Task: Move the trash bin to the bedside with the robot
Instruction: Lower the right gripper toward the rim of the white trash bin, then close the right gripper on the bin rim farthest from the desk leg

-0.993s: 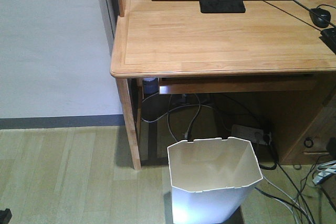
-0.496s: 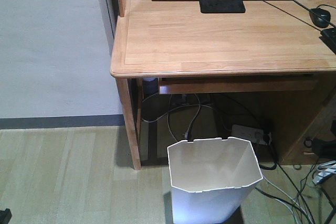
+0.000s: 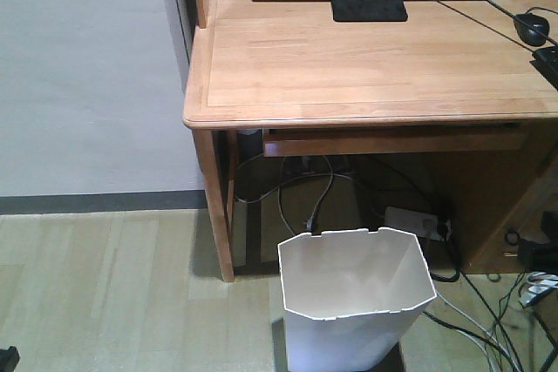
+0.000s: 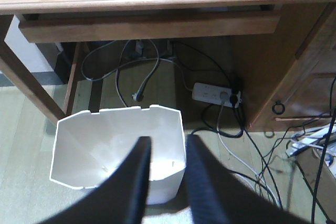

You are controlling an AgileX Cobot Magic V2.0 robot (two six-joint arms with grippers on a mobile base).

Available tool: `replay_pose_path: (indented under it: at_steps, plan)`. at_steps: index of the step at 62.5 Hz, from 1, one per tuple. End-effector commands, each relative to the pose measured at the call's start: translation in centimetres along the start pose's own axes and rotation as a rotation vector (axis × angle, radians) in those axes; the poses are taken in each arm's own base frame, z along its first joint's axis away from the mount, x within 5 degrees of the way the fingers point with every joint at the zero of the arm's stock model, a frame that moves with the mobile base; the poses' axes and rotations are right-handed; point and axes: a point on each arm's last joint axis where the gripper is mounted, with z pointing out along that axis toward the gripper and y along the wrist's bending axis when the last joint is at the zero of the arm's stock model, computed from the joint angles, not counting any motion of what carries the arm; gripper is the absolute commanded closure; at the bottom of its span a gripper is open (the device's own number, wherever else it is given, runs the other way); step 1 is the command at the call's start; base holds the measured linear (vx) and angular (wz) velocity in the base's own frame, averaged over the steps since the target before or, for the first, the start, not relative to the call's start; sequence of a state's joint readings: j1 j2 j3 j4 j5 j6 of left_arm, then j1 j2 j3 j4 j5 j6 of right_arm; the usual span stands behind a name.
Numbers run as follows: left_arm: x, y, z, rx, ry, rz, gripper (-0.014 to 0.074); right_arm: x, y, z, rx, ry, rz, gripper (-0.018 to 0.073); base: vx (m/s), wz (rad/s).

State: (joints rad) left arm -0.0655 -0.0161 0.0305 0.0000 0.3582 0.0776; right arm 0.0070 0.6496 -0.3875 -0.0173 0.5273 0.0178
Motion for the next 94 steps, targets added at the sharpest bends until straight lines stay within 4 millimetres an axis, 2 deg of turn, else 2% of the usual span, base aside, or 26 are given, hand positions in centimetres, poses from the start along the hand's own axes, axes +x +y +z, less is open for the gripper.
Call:
replay_pose_path:
  at_steps: [1,7,15,24,31,42,52,62,71,84,94]
  plan:
    - [-0.1,0.0,0.0,-0.005,-0.072,-0.005,0.0603,-1.4,-0.1,-0.4,0.007,-0.066,-0.003,0.0222,0.0,0.0]
    - [-0.1,0.0,0.0,-0.005,-0.072,-0.005,0.0603,-1.2,-0.1,-0.4,0.007,-0.048,-0.003,0.0113,0.0,0.0]
    - [-0.1,0.0,0.0,-0.005,-0.072,-0.005,0.0603,-1.3,-0.1,-0.4,0.007,-0.056,-0.003,0.0038,0.0,0.0]
    - [-0.1,0.0,0.0,-0.005,-0.072,-0.005,0.0603,-1.2,0.1,-0.3,-0.02,-0.046,0.064,0.0033,0.0,0.0]
    - [-0.1,0.0,0.0,-0.005,-0.072,-0.005,0.0603,-1.2,0.1,0.6,-0.019,0.018,0.044,0.0034,0.0,0.0]
    - [-0.1,0.0,0.0,-0.005,-0.072,-0.005,0.0603,-3.3,0.1,3.1,-0.018,0.111,0.018,0.0034,0.0,0.0]
    - [-0.1,0.0,0.0,-0.005,-0.072,-0.005,0.0603,-5.3,0.1,6.7,-0.02,0.226,-0.006,0.0034,0.0,0.0]
    - [-0.1,0.0,0.0,-0.005,-0.072,-0.005,0.0603,-5.8,0.1,10.6,-0.031,0.333,-0.068,0.0034,0.0,0.0]
    - [-0.1,0.0,0.0,-0.005,-0.072,-0.005,0.0603,-5.4,0.2,14.5,-0.043,0.412,-0.111,0.0034,0.0,0.0]
    - [-0.1,0.0,0.0,-0.005,-0.072,-0.005,0.0603,-3.8,0.3,20.8,-0.078,0.536,-0.138,0.0034,0.0,0.0]
    - [-0.1,0.0,0.0,-0.005,-0.072,-0.005,0.0603,-2.4,-1.2,25.2,-0.087,0.606,-0.082,0.0034,0.0,0.0]
